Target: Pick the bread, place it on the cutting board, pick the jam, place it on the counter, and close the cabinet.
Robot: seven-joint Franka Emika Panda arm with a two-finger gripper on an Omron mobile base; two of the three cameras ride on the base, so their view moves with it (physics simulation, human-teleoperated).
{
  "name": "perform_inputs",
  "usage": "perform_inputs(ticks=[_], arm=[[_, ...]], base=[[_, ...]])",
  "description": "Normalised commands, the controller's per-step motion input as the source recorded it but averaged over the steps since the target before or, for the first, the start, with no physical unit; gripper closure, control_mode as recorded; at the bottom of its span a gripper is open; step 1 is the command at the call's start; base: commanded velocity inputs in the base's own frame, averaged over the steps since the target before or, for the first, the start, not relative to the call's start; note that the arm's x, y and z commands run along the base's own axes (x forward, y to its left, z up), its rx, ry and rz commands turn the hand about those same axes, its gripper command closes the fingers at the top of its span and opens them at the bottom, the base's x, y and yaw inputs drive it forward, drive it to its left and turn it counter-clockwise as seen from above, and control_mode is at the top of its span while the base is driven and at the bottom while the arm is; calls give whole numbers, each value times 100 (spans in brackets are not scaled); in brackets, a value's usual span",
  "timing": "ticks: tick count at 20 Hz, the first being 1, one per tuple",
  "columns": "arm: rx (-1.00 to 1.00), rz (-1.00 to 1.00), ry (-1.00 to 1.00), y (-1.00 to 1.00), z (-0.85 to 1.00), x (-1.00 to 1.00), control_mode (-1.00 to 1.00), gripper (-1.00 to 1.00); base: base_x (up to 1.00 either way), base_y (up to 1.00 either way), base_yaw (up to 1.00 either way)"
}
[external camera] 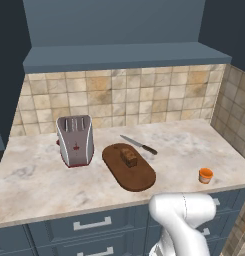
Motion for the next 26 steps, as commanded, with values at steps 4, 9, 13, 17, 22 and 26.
perform_inputs(ticks=[4,9,13,17,22,26], arm=[[0,-2,0,0,21,-2,-100,-100],[0,-1,0,-4,18,0,-100,-100],[0,0,0,-14,10,0,-100,-100],[0,0,0,-16,8,0,-100,-100],[0,0,-1,-11,2,0,-100,-100],[0,0,-5,-7,0,0,-100,-100]], base=[[0,0,0],[0,0,0],[0,0,0],[0,0,0],[0,0,0],[0,0,0]])
